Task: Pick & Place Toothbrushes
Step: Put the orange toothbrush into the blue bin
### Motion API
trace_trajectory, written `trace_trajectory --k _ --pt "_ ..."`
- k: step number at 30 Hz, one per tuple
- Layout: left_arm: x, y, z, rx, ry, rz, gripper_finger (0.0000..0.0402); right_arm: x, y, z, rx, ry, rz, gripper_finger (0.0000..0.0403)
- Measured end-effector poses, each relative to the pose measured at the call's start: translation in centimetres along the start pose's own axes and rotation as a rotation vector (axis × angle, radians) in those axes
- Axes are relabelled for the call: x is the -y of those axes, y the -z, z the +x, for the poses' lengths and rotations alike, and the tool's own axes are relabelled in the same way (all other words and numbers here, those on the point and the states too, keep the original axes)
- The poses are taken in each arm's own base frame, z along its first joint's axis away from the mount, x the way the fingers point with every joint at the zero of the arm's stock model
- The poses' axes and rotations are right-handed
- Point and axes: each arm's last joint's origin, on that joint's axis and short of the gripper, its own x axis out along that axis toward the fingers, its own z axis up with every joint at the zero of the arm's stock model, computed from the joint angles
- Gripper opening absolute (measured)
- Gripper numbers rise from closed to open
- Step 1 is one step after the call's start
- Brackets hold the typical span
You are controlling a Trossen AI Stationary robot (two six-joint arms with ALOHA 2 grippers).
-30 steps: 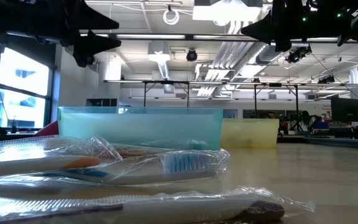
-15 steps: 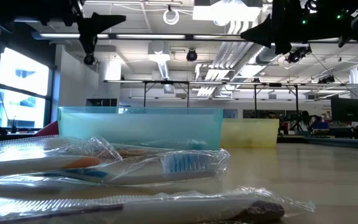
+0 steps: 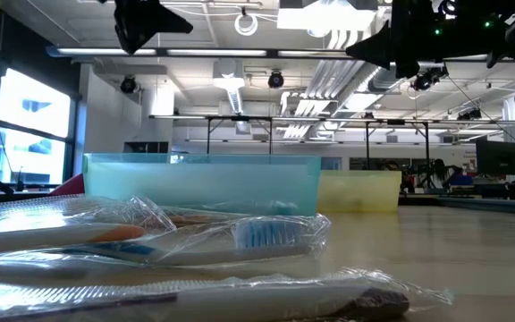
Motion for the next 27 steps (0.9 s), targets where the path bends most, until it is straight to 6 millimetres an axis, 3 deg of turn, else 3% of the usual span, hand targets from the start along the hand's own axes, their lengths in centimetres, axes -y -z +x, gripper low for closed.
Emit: trace_trajectory --k 6,11,15,23,27 --pt "2.9 -1.2 1.0 -0.104 0.001 0.033 0.0219 0.0 0.1 0.0 -0.007 0.000 -0.002 0.0002" --pt "4.2 -2.5 1.7 -0.207 -0.071 -0.019 0.0219 0.0 0.1 0.0 -0.009 0.000 -0.002 0.0002" --pt "5.1 -2.2 2.9 -0.309 -0.128 -0.033 0.0219 0.0 0.1 0.0 -0.009 0.000 0.000 0.0002" --pt "7.6 0.4 4.8 -0.442 -0.112 0.017 0.0219 0.0 0.2 0.0 -0.019 -0.003 0.020 0.0002" --pt "8.3 1.6 5.2 -0.508 -0.101 -0.068 0.0219 0.0 0.1 0.0 -0.014 -0.003 0.052 0.0002"
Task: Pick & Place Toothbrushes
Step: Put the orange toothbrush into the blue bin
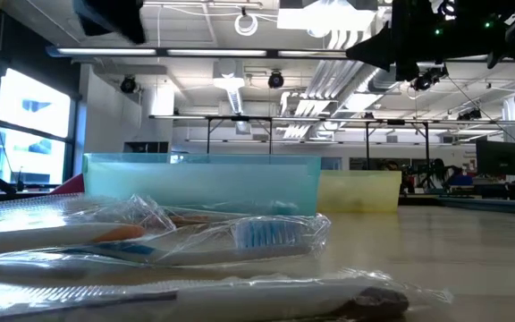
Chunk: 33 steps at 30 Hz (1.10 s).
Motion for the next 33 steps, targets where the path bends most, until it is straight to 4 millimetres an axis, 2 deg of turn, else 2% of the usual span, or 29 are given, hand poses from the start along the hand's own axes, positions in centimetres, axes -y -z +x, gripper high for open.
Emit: trace_trajectory --k 12,18,26,33 --pt "0.8 2.2 4.0 -0.183 -0.021 -0.162 0.0219 0.0 0.0 0.0 -0.004 -0.002 0.001 0.0002" --pt "0.9 2.9 6.3 -0.254 -0.041 -0.325 0.0219 0.0 0.0 0.0 0.001 -0.002 0.000 0.0002" --pt "1.4 3.3 7.2 -0.295 -0.031 -0.489 0.0219 0.0 0.0 0.0 0.001 -0.002 -0.008 0.0002" --pt "2.6 4.3 7.9 -0.305 0.016 -0.445 0.0219 0.0 0.0 0.0 0.001 -0.002 -0.010 0.0002"
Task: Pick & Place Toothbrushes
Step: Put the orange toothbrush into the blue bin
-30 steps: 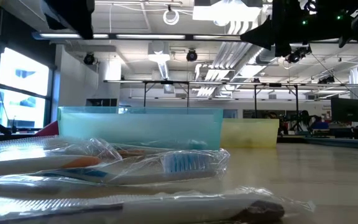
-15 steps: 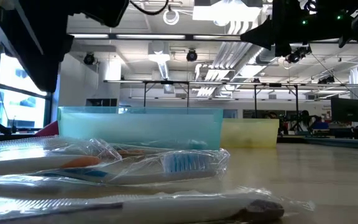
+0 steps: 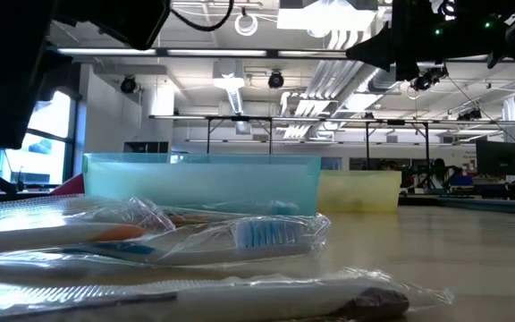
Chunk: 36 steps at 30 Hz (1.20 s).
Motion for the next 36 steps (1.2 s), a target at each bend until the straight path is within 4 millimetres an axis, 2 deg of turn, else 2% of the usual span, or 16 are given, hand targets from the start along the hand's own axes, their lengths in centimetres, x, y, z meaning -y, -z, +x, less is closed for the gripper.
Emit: trace_trajectory --k 5,11,20,27,36 --pt "-0.2 0.9 1.5 -0.053 -0.027 0.015 0.0219 0.0 0.0 0.0 0.000 0.000 0.007 0.0002" --pt "0.0 0.8 3.6 -0.070 -0.006 0.018 0.0219 0.0 0.0 0.0 -0.002 0.000 0.010 0.0002" --pt "0.0 0.8 3.8 -0.053 0.002 0.043 0.0219 0.0 0.0 0.0 -0.003 0.000 0.009 0.0002" --pt "-0.1 0.1 5.7 -0.044 0.021 0.047 0.0219 0.0 0.1 0.0 -0.011 0.000 0.006 0.0002" --pt "-0.1 0.1 6.2 -0.049 0.027 0.068 0.0219 0.0 0.1 0.0 -0.015 0.000 0.004 0.0002"
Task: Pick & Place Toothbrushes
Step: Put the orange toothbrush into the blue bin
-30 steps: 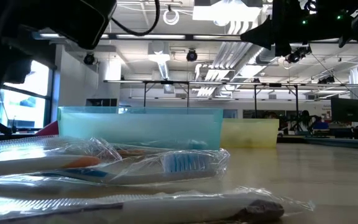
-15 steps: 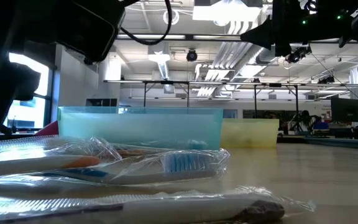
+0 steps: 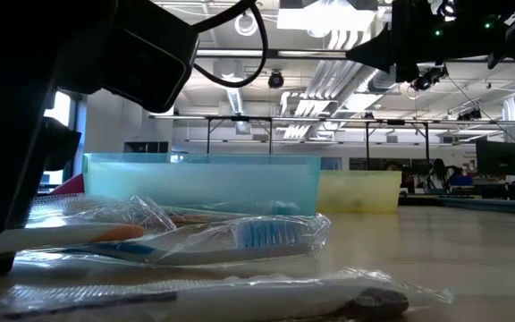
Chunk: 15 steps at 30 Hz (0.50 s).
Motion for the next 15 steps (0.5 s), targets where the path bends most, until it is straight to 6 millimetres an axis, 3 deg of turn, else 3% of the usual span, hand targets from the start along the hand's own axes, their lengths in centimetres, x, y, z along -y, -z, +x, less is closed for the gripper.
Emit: trace_trajectory --k 5,15 --pt "-0.07 -0.04 0.05 -0.001 -0.004 0.000 0.0200 0.00 0.02 0.00 -0.001 0.000 0.000 0.0002" --pt "-0.37 -0.11 0.11 0.002 -0.029 0.013 0.0111 0.00 0.01 0.00 -0.001 0.000 0.000 0.0002"
